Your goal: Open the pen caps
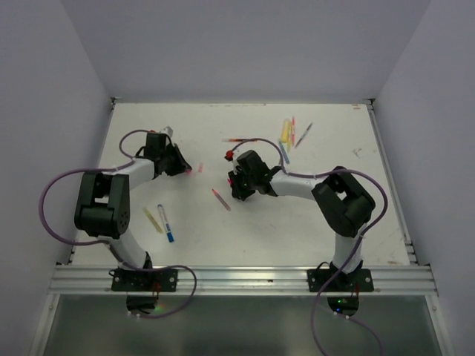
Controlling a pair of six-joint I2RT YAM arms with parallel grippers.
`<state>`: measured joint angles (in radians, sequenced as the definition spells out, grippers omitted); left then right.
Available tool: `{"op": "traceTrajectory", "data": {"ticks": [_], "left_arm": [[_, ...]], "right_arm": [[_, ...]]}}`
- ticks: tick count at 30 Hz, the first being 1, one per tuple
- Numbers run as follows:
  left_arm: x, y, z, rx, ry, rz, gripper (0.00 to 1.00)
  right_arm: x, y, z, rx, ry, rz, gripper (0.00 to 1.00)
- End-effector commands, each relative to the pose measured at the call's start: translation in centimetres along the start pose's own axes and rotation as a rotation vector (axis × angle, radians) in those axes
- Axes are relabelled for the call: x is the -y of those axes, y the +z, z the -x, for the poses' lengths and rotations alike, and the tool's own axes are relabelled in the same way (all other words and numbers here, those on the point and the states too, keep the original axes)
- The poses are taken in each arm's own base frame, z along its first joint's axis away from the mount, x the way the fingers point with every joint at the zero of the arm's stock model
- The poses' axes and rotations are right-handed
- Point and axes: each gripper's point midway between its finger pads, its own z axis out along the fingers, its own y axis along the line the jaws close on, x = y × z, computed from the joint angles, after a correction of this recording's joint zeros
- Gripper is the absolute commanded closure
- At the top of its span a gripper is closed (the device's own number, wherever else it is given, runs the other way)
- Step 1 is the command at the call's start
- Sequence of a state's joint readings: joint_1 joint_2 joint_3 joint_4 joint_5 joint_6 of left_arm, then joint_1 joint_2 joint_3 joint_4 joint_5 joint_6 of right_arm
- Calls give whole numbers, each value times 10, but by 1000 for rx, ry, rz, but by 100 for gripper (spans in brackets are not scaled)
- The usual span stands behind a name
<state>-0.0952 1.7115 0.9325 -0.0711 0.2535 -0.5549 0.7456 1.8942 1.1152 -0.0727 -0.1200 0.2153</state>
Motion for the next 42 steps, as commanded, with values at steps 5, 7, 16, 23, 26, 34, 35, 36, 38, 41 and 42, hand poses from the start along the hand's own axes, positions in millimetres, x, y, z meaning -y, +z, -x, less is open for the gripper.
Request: {"op": "traceTrajectory", "data": {"ticks": [5, 7, 16, 23, 26, 34, 35, 36, 38, 41, 42], "left_arm": [[4, 15, 3, -13, 58, -13, 100], [4, 18, 4, -15, 63, -19, 100], [6, 35, 9, -30, 70, -34, 90], [0, 35, 11, -21, 65, -2, 74], [-3, 33, 11, -19, 65, 13, 69], [-11, 31, 10, -17, 56, 38, 58], [-11, 30, 10, -15, 56, 38, 57], [-11, 29, 10, -12, 55, 38, 57], [-11, 26, 11, 3, 57, 39, 55], [-10, 20, 14, 24, 56, 39, 55], [-9, 19, 14, 31, 53, 36, 55]], "right_arm": [[-9, 9, -7, -30, -57, -38, 93], [-7, 9, -8, -28, -55, -48, 93], [-7, 12, -6, -43, -65, -59, 92], [-10, 14, -10, -57, -83, -81, 74], [-12, 16, -13, -67, -87, -82, 64], [-15, 14, -9, -57, -87, -76, 58], [-15, 14, -9, -56, -87, -76, 57], [-15, 13, -8, -54, -84, -76, 56], [-17, 10, -4, -47, -83, -70, 53], [-20, 5, 7, -25, -83, -69, 48], [-21, 3, 10, -18, -84, -68, 46]]}}
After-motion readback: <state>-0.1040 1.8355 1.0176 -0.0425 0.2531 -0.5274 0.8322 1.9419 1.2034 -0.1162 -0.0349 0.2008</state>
